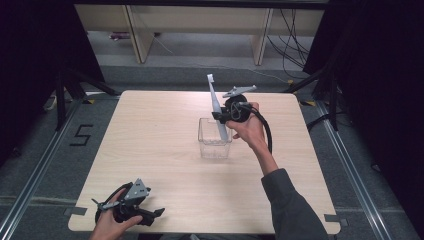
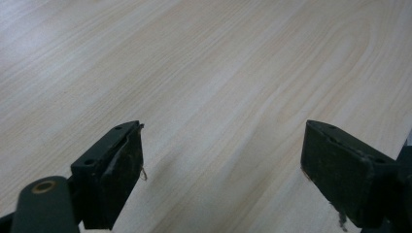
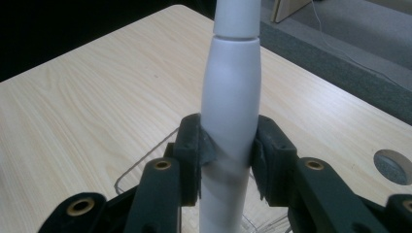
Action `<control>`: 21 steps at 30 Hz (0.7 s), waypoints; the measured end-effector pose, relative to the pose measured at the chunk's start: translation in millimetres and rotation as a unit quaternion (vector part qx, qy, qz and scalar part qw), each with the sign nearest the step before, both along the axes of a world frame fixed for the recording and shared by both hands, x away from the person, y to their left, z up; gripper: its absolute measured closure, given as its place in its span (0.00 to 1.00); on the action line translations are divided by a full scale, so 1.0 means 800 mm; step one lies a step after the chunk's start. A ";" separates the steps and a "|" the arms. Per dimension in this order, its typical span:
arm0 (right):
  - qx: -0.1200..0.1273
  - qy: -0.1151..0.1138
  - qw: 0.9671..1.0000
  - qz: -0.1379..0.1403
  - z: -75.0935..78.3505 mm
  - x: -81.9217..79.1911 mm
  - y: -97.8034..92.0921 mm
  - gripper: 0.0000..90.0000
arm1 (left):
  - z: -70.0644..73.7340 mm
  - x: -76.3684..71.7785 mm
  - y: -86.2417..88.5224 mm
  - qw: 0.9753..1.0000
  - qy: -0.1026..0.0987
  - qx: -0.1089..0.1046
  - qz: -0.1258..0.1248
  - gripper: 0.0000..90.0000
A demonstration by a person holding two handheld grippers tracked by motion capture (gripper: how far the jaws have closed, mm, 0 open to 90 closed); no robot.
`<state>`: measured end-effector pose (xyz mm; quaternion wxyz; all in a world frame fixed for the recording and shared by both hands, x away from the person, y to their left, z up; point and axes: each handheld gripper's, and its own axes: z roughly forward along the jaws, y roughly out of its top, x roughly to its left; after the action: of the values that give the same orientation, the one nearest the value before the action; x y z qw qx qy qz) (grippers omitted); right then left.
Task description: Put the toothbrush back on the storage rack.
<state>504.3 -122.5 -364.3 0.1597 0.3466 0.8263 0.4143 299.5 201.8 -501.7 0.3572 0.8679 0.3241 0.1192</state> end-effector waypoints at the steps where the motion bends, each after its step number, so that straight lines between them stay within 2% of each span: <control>1: -0.005 0.002 1.000 0.003 -0.001 0.001 0.000 0.75 | 0.000 0.001 0.001 1.000 0.000 0.002 0.000 0.17; 5: -0.010 0.009 1.000 0.002 -0.004 0.001 0.004 0.75 | 0.001 0.000 0.000 1.000 -0.002 0.000 0.003 0.17; 6: -0.013 0.001 1.000 0.003 -0.006 0.003 0.004 0.74 | 0.001 0.000 0.000 1.000 -0.001 -0.001 0.000 0.17; 7: -0.015 0.012 1.000 0.001 -0.006 0.002 0.005 0.75 | 0.000 0.000 0.000 1.000 -0.001 -0.002 0.002 0.17; 8: -0.012 0.005 1.000 -0.002 -0.011 0.003 0.007 0.75 | 0.000 0.000 0.001 1.000 -0.002 0.001 0.003 0.17; 9: -0.019 0.017 1.000 0.000 -0.010 0.003 0.006 0.75 | 0.001 0.001 0.001 1.000 -0.002 0.000 0.004 0.17; 11: -0.014 0.003 1.000 -0.005 -0.015 0.004 0.008 0.75 | 0.001 0.000 0.000 1.000 -0.002 -0.002 0.000 0.17; 12: -0.015 0.014 1.000 -0.003 -0.016 0.004 0.007 0.75 | 0.000 0.000 0.000 1.000 -0.002 -0.002 0.001 0.17; 14: -0.026 0.014 1.000 0.001 -0.019 0.004 0.006 0.75 | 0.001 0.001 0.001 1.000 -0.002 0.004 0.003 0.17; 15: -0.022 0.011 1.000 -0.003 -0.023 0.005 0.007 0.75 | 0.001 0.001 0.001 1.000 -0.001 0.001 0.003 0.17; 16: -0.025 0.022 0.999 -0.004 -0.023 0.004 0.006 0.74 | 0.001 0.001 0.001 1.000 -0.001 0.000 0.004 0.17; 18: -0.031 0.022 0.999 0.000 -0.029 0.006 0.006 0.75 | 0.000 0.000 0.000 1.000 -0.002 -0.002 0.003 0.17; 19: -0.027 0.021 0.999 -0.004 -0.033 0.007 0.007 0.74 | 0.001 0.000 0.001 1.000 -0.003 0.005 0.002 0.17; 20: -0.036 0.027 0.999 -0.001 -0.034 0.007 0.006 0.74 | 0.001 0.000 0.001 1.000 -0.002 0.002 0.004 0.17; 21: -0.037 0.010 0.999 0.002 -0.037 0.009 0.007 0.75 | 0.001 0.001 0.001 1.000 -0.001 -0.001 0.003 0.17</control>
<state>511.5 -117.1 -394.1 0.1630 0.3431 0.8431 0.3806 299.9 202.2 -500.9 0.3579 0.8663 0.3267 0.1214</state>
